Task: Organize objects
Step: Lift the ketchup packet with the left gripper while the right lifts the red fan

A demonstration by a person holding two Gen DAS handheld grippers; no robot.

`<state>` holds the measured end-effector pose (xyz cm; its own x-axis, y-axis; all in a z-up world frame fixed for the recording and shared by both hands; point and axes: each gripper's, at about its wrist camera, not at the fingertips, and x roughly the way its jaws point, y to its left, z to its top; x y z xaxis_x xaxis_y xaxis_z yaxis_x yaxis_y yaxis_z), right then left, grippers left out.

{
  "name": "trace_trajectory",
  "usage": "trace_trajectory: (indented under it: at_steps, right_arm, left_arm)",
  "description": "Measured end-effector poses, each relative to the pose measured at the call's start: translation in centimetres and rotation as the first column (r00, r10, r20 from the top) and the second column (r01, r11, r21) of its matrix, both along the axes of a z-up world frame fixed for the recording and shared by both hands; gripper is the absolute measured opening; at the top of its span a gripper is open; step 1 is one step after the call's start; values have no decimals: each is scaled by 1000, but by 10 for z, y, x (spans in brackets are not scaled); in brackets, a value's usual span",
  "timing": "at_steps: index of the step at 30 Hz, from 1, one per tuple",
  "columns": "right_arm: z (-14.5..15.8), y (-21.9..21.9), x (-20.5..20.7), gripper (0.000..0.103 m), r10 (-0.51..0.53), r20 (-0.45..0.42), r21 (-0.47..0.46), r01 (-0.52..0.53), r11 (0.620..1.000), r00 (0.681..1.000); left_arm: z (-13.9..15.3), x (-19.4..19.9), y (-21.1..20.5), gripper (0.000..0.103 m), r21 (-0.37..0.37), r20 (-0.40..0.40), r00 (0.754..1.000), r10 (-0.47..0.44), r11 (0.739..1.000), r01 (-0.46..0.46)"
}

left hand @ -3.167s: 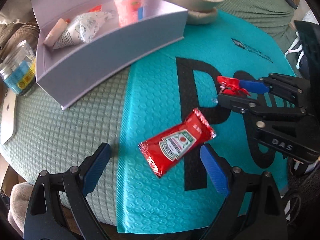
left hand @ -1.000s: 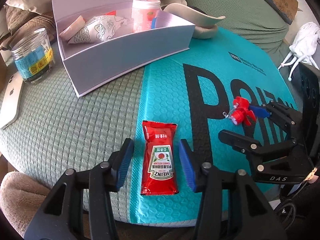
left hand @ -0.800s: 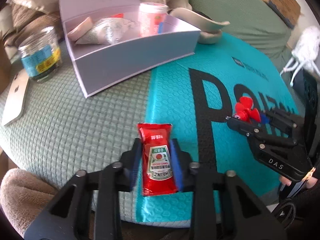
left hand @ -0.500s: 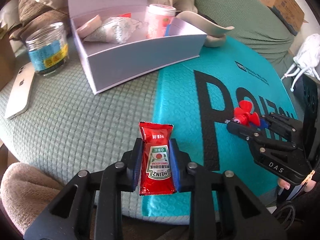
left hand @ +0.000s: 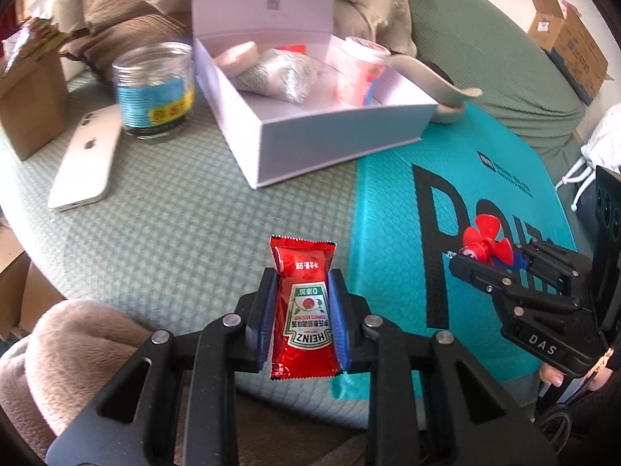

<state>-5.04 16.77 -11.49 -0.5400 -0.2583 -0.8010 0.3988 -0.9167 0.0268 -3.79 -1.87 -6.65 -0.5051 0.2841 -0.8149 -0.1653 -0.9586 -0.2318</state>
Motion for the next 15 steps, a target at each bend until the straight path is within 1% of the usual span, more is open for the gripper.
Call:
trace_trajectory:
  at_steps: [5,10,15]
  right_arm:
    - [12,-18,2,33,38,-17,9,-38,999,999]
    - [31,-37,7,33,105,-57,24,-104,994,993]
    - [48,-51,7,33,137,-80,28,-136,990,987]
  left_arm:
    - [11,4,-13,24,-17,-27,999,24,1000,-25]
    - [29,6,-24,24,-38,-68,997,40,998,-43]
    - [48,7,-35,24,-60,-94,993,64,996,-70]
